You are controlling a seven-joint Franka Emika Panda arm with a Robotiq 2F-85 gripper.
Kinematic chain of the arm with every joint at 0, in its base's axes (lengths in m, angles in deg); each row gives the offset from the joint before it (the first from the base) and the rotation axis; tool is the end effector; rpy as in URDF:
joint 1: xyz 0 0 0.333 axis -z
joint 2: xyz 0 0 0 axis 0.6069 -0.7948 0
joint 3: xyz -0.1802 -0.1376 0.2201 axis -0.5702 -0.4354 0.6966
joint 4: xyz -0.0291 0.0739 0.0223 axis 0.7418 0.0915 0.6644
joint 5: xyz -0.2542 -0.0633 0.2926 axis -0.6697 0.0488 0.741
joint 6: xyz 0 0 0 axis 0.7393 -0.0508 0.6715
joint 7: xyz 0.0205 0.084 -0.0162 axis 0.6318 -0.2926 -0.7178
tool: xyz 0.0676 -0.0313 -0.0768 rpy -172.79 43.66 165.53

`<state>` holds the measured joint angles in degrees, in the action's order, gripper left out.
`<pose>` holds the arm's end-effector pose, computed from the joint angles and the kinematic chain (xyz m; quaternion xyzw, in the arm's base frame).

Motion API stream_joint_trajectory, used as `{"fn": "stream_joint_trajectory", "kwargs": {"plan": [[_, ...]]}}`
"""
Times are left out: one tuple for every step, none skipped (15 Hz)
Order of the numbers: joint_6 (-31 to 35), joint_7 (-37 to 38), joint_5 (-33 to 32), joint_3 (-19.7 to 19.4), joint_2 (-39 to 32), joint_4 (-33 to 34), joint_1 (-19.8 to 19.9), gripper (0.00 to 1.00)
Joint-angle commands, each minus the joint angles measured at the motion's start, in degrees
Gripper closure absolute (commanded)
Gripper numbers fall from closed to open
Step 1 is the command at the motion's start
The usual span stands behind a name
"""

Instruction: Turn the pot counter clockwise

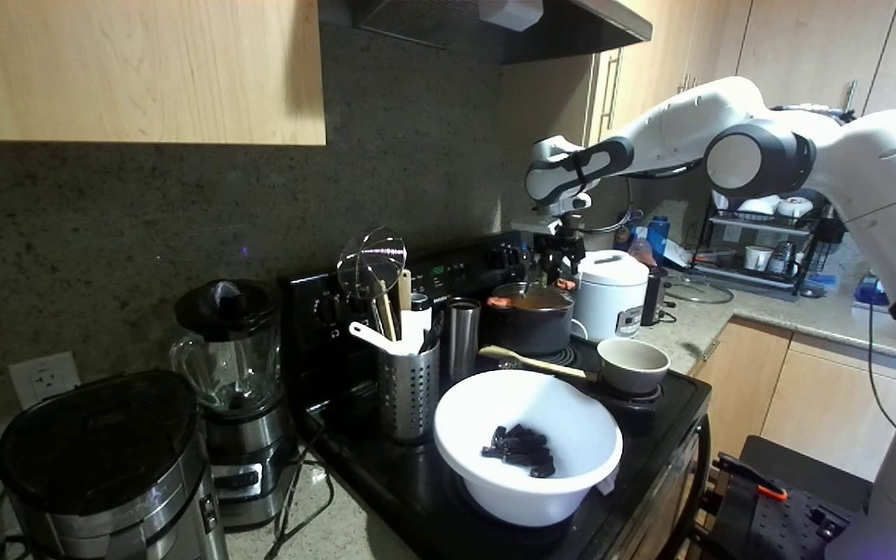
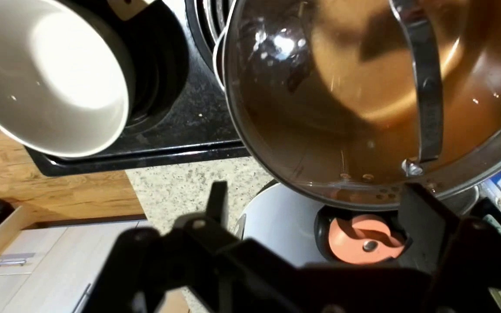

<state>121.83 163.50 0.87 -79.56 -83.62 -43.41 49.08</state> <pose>0.6809 -0.2664 0.3773 0.6367 -0.7612 0.0474 0.1142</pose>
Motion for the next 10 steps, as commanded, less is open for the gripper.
{"fn": "stream_joint_trajectory", "kwargs": {"plan": [[-1.70,-11.50,3.79,0.57,-0.99,2.64,3.28,0.00],[-1.85,-14.76,4.35,0.50,-1.26,3.11,3.85,0.00],[-2.23,-18.63,4.82,0.56,-1.57,3.64,4.45,0.00],[-2.67,-22.14,5.14,0.50,-1.91,4.25,4.89,0.00],[-3.25,-25.84,5.67,0.58,-2.16,4.72,5.36,0.00],[-3.66,-29.34,6.02,0.54,-2.56,5.25,5.70,0.00],[-4.35,-32.50,6.10,0.38,-3.21,6.10,5.95,0.00],[-4.89,-35.89,5.99,0.30,-3.91,6.87,6.14,0.00],[-5.07,-38.57,5.54,-0.04,-4.71,7.76,6.16,0.00],[-5.40,-40.78,5.19,-0.37,-5.61,8.66,6.11,0.00]]}}
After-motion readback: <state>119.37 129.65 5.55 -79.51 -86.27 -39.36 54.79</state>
